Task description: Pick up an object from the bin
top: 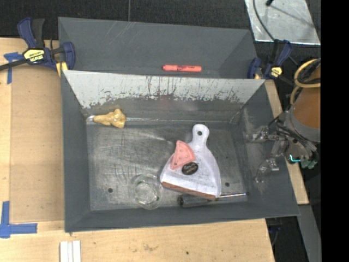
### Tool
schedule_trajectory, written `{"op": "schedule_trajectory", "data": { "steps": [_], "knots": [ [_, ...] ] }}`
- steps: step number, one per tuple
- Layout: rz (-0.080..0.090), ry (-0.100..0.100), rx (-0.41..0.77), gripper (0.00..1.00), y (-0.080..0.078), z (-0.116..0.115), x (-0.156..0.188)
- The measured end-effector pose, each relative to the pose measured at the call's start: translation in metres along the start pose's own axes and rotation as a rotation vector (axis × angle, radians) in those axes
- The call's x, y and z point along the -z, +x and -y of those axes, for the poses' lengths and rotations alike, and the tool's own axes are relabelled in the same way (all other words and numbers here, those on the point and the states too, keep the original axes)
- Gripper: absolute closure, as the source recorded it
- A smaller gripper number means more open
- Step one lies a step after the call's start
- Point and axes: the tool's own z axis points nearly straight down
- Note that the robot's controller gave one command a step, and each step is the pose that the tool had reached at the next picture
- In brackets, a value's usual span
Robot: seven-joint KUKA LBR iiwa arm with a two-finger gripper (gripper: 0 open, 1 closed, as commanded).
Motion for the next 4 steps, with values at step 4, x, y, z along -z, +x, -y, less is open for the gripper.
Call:
{"op": "schedule_trajectory", "data": {
  "steps": [4],
  "knots": [
    [0.005,0.001,0.135,0.0,0.02,-0.041,-0.02]
  ]
}}
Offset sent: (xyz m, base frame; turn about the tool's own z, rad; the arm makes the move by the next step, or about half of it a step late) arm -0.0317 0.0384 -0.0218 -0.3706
